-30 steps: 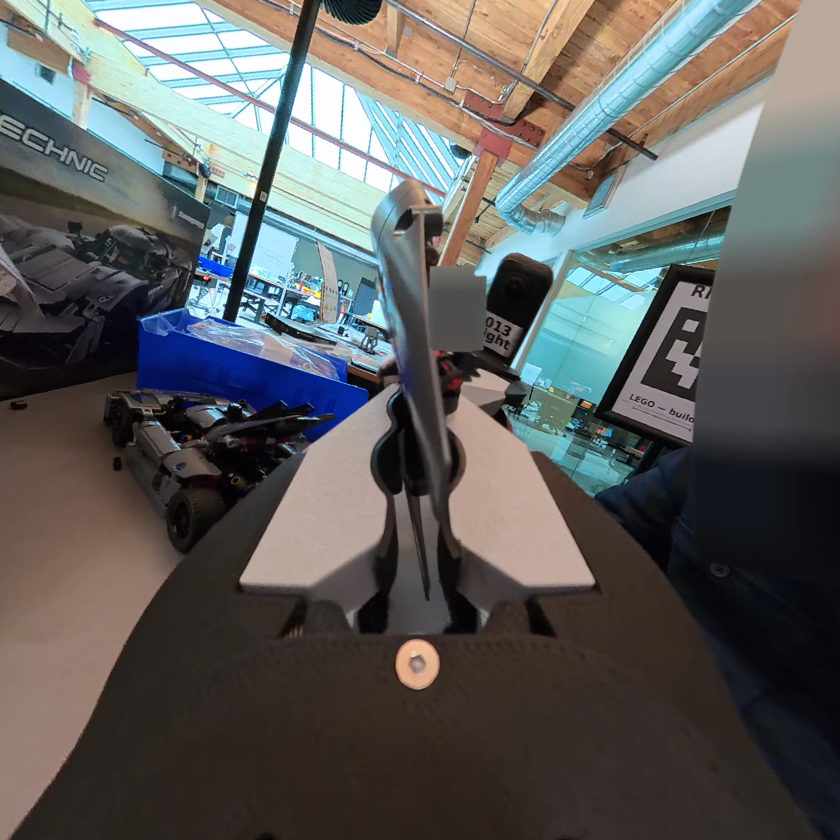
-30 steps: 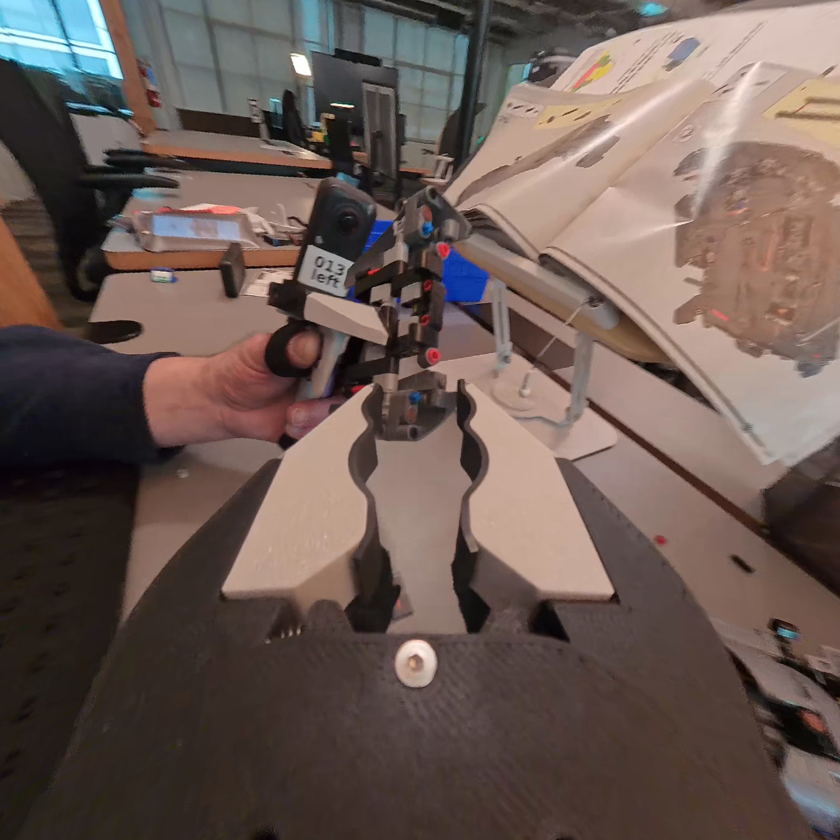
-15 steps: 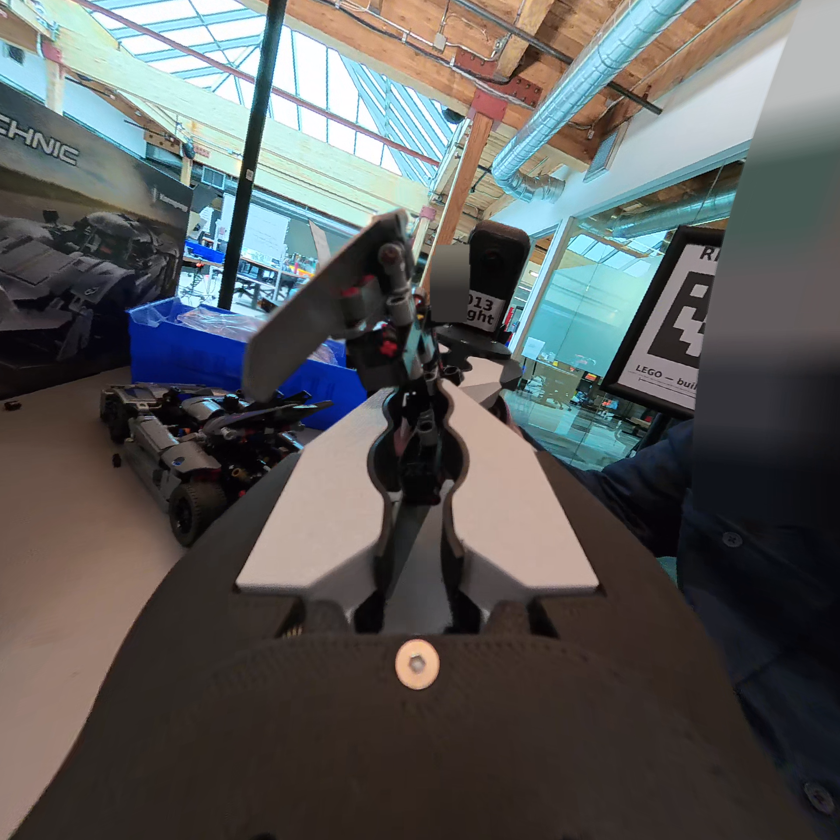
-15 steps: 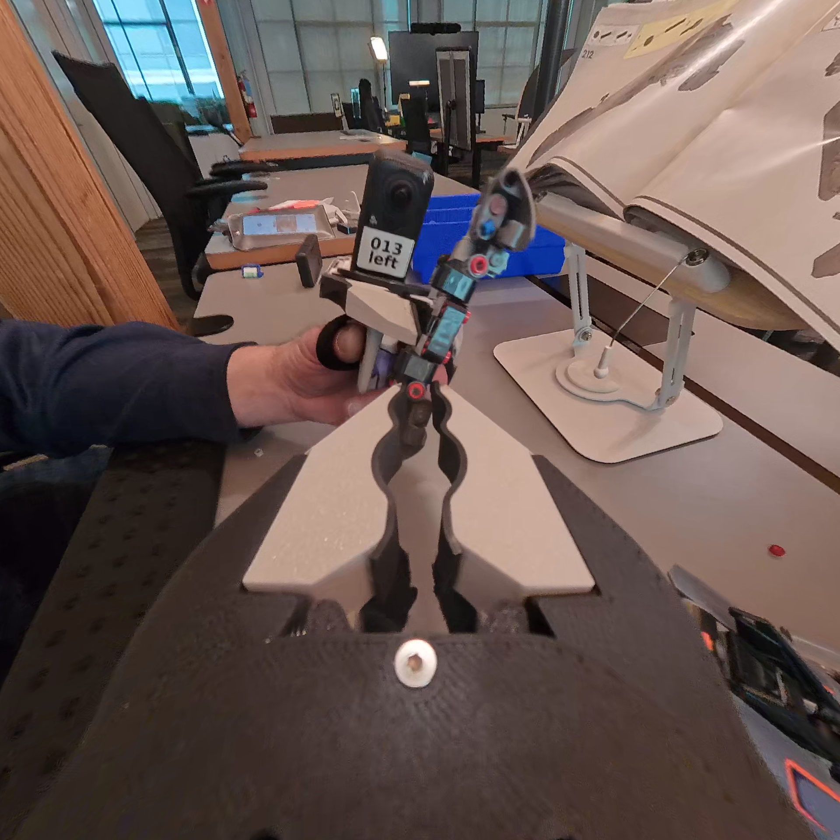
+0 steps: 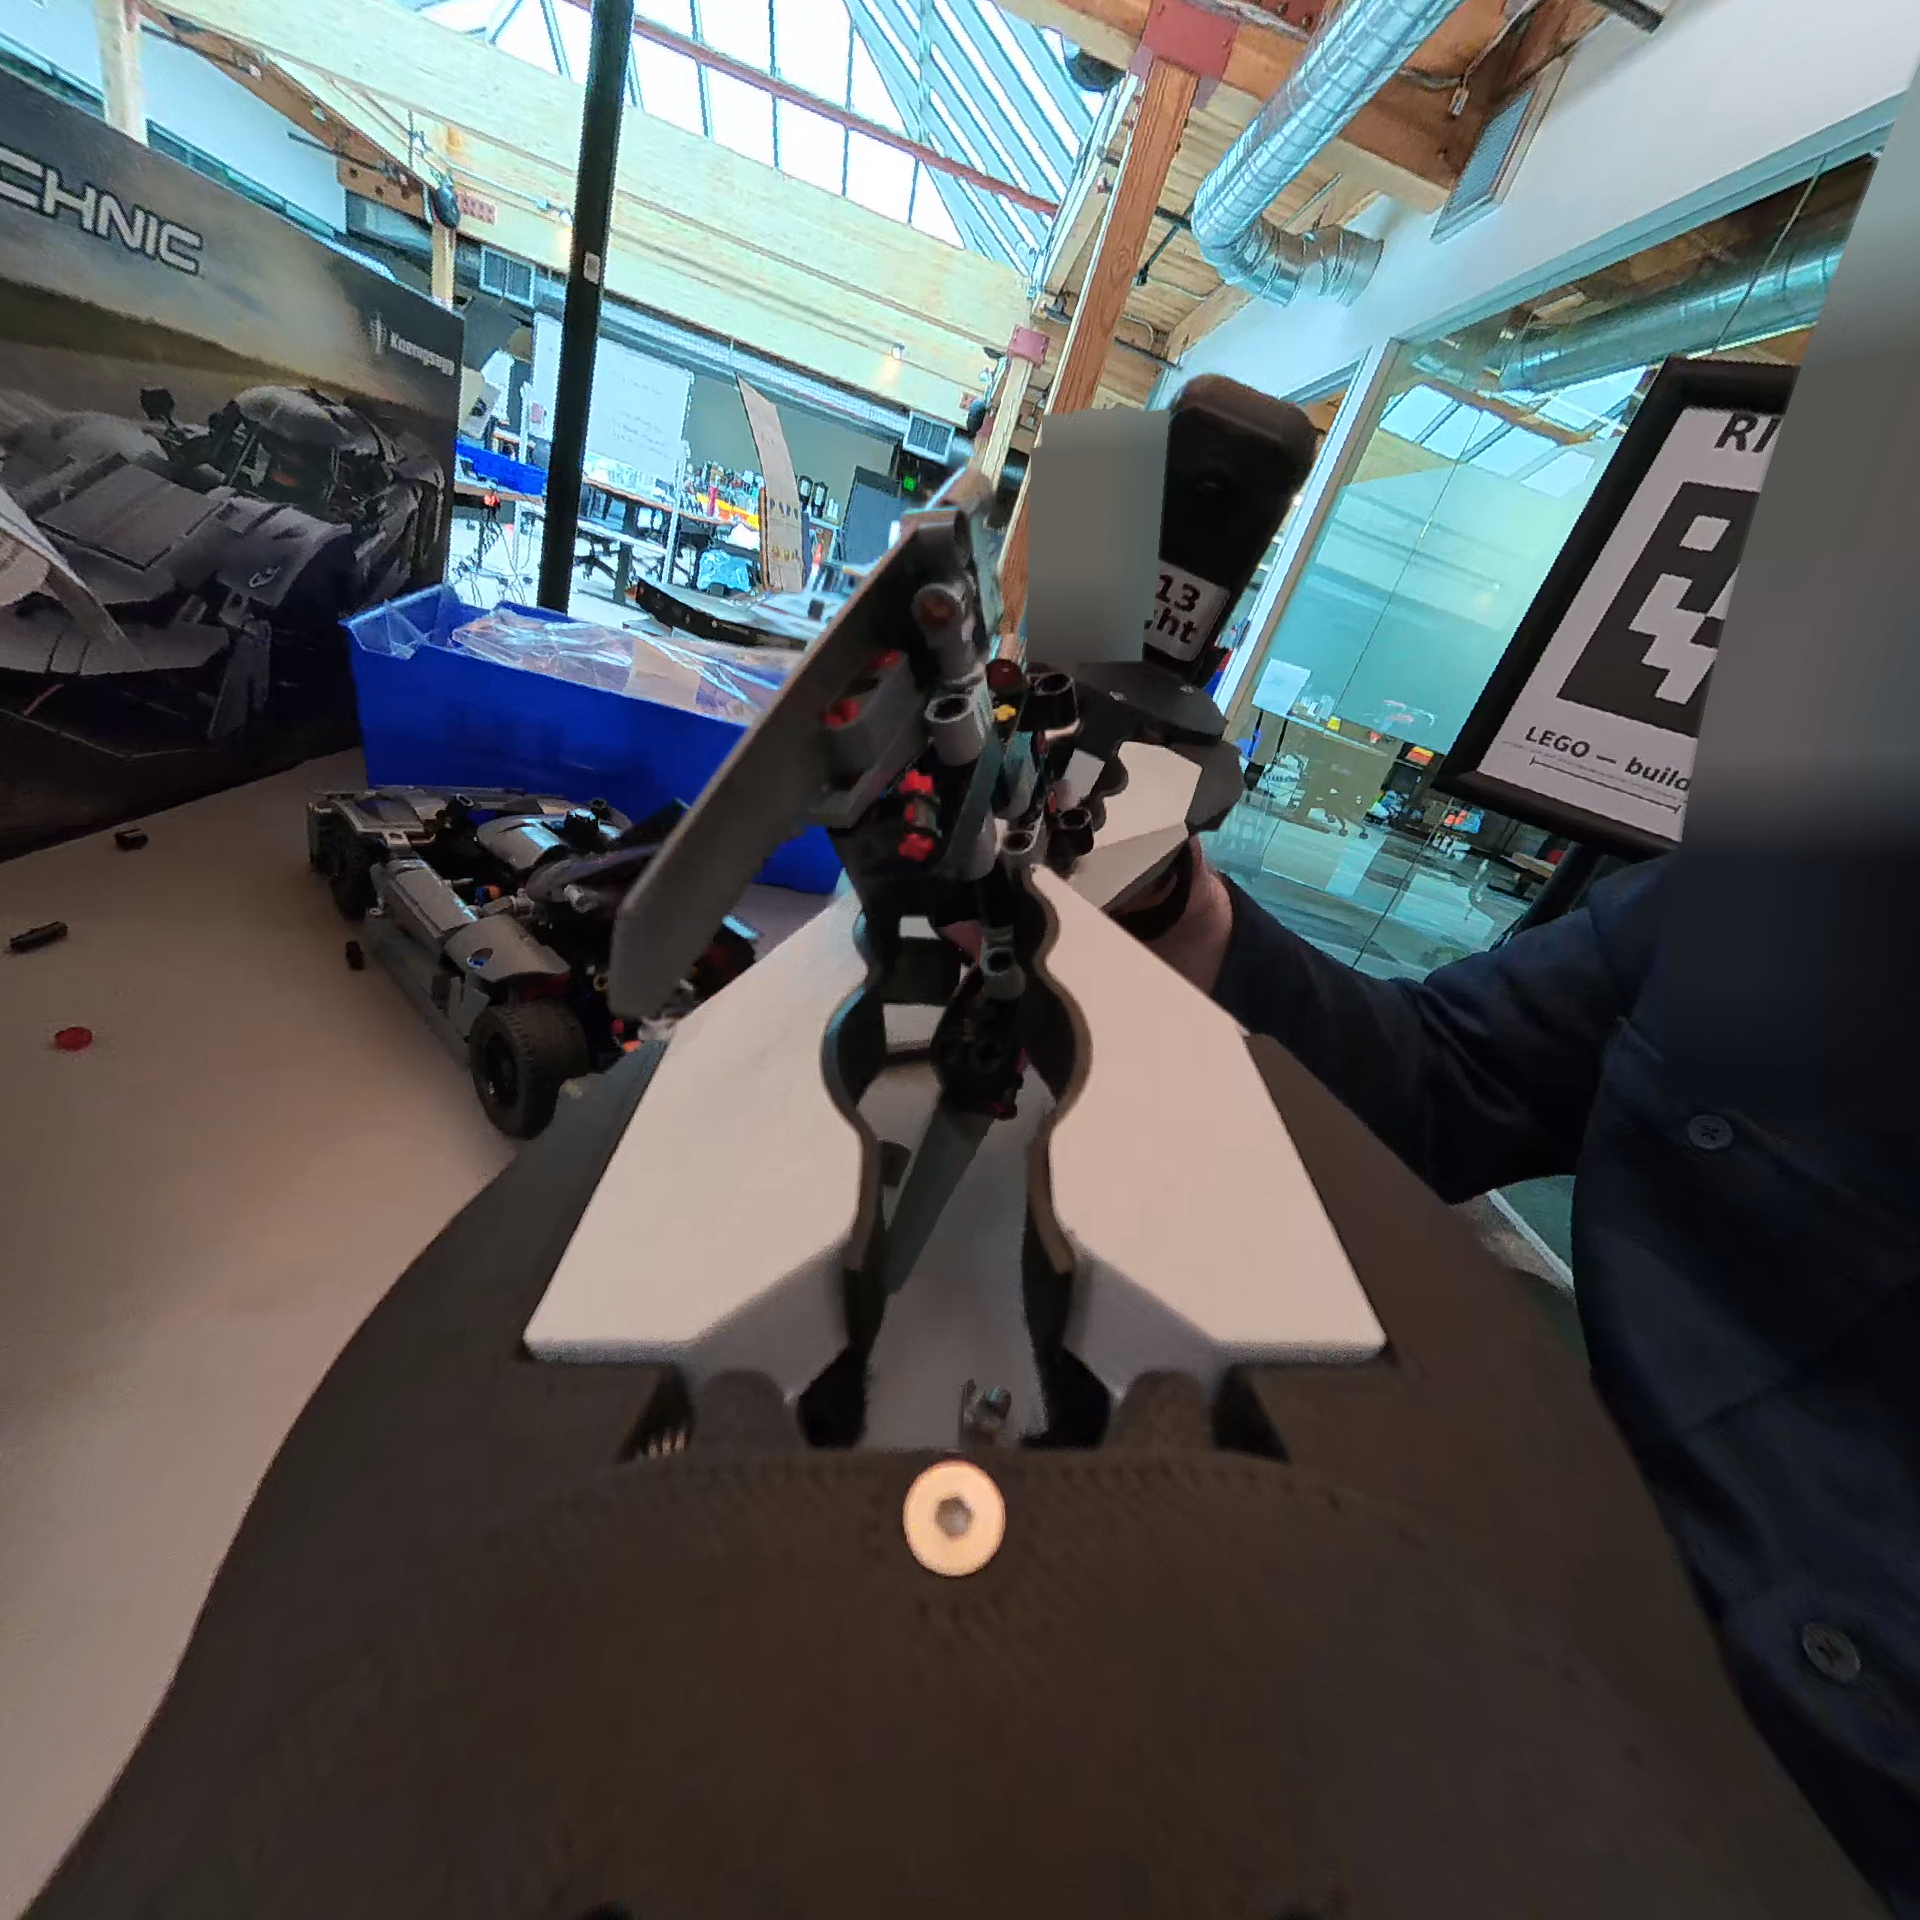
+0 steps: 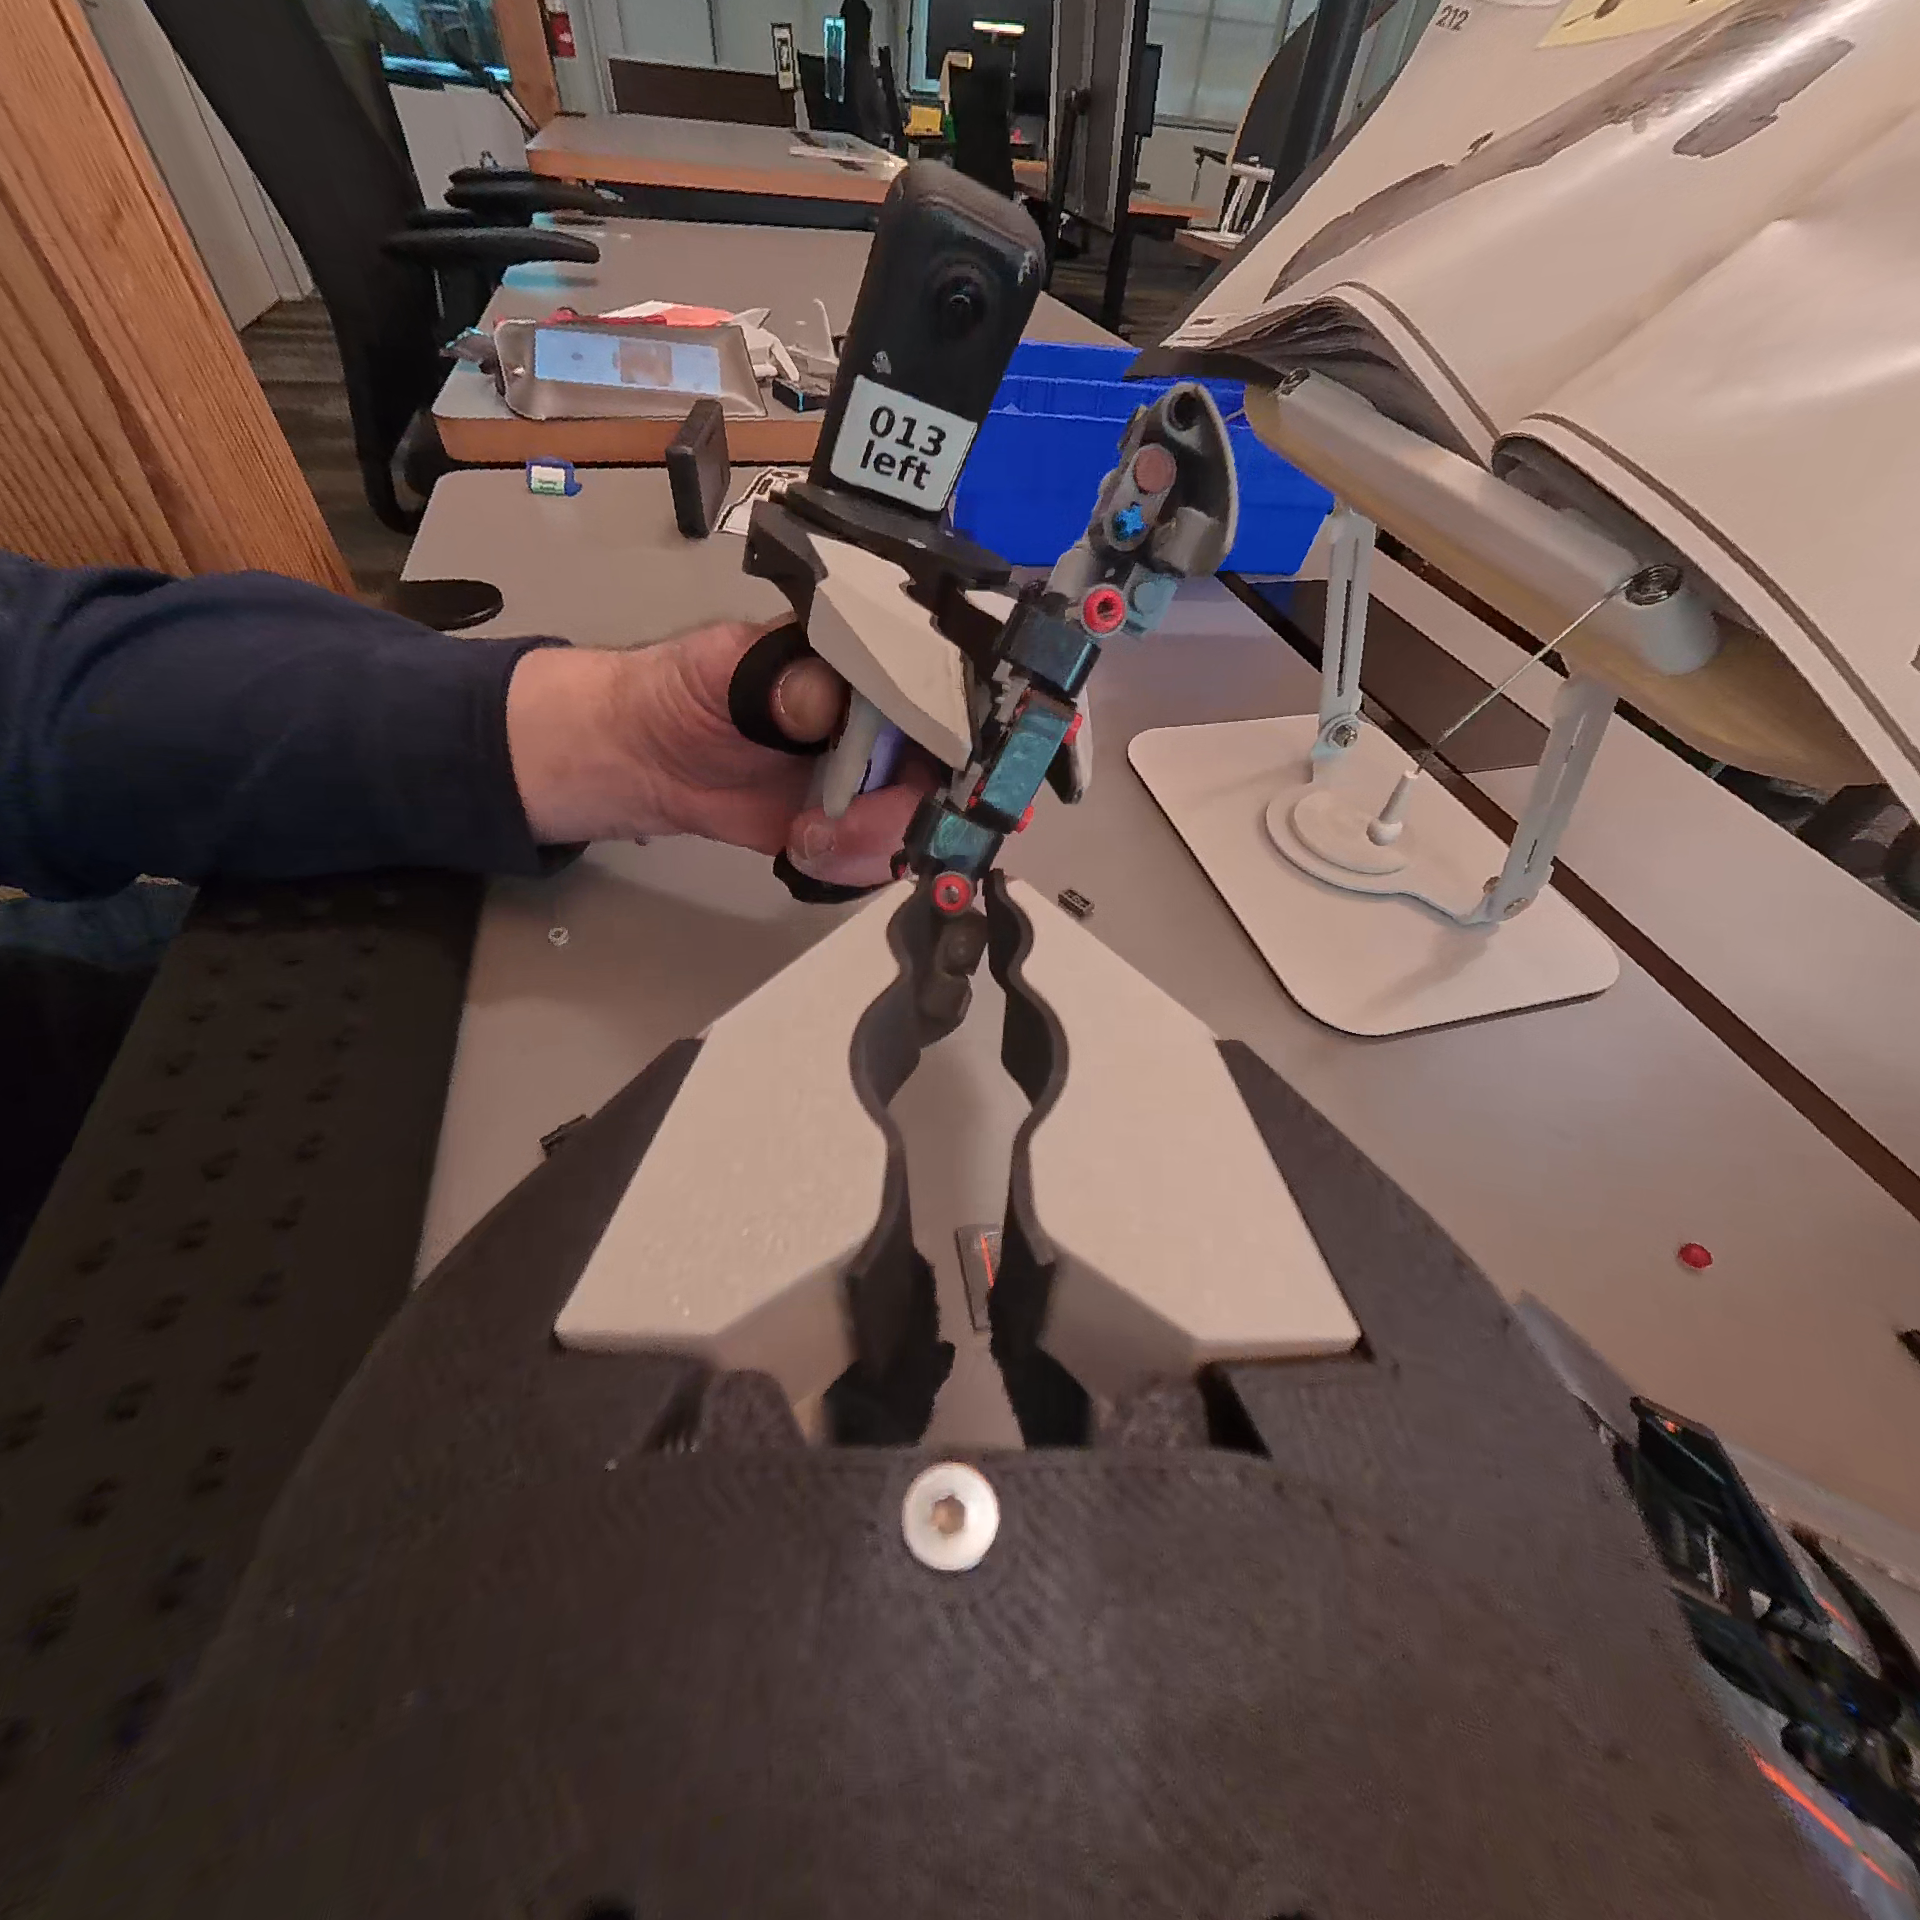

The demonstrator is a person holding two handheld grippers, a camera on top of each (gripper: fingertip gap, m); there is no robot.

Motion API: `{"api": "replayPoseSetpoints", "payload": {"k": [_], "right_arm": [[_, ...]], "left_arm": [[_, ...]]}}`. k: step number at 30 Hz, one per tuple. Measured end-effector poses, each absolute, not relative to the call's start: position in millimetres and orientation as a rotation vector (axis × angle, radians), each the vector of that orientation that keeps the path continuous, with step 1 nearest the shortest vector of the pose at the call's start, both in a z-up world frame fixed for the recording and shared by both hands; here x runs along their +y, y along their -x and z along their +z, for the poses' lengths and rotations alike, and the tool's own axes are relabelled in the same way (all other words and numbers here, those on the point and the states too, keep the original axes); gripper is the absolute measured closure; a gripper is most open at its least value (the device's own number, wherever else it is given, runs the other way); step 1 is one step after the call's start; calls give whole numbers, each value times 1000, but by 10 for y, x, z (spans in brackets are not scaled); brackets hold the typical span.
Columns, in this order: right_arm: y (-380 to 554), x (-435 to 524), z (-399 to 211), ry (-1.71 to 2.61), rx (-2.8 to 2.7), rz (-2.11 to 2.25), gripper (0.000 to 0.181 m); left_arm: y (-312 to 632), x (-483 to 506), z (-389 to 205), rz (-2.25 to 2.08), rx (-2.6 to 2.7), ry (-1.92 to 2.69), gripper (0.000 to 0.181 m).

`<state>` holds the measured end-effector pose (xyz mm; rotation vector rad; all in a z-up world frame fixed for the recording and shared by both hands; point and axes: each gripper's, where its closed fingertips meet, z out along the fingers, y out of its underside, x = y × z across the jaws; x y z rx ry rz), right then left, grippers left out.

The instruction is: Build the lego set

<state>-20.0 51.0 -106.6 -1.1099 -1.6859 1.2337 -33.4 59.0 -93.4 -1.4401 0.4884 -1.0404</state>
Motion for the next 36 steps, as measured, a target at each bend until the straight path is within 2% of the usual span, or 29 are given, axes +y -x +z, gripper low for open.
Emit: {"api": "replayPoseSetpoints", "payload": {"k": [9,10,14,18,20,26,31,36], "right_arm": [[193,475,-1075,1097,-1704,1237,174],[189,474,-1082,1098,-1709,1239,174],[166,417,-1186,1095,-1792,1223,174],[165,303,-1353,1092,-1905,1189,174],[169,249,-1427,1076,-1953,1159,174],[177,210,-1515,1027,-2007,1061,174],[197,297,-1386,1037,-1916,1082,172],[185,345,-1267,1061,-1849,1165,162]], "left_arm": [[534,460,-1093,-1046,528,1601,155],[553,447,-1163,-1017,549,1655,152],[837,472,-1499,-685,611,1874,119],[805,426,-1270,-677,631,1759,106],[669,365,-1256,-700,697,1742,112],[386,252,-1396,-697,874,1755,155],[365,242,-1293,-672,880,1666,163],[344,256,-1242,-614,886,1623,167]]}}
